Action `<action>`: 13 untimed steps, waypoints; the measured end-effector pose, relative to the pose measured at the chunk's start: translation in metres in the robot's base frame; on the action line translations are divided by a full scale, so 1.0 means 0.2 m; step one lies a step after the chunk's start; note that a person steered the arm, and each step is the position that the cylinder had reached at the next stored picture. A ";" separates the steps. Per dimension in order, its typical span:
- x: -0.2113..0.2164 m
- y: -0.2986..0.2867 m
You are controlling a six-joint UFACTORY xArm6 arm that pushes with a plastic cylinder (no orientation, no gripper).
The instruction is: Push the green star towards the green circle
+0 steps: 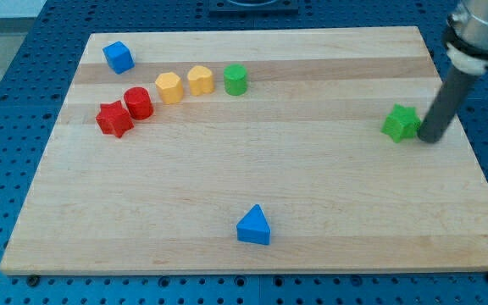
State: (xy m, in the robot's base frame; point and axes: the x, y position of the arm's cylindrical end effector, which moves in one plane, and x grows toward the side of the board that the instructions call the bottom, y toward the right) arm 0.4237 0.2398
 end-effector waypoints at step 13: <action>-0.06 -0.06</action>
State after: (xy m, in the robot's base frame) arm 0.4109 0.2276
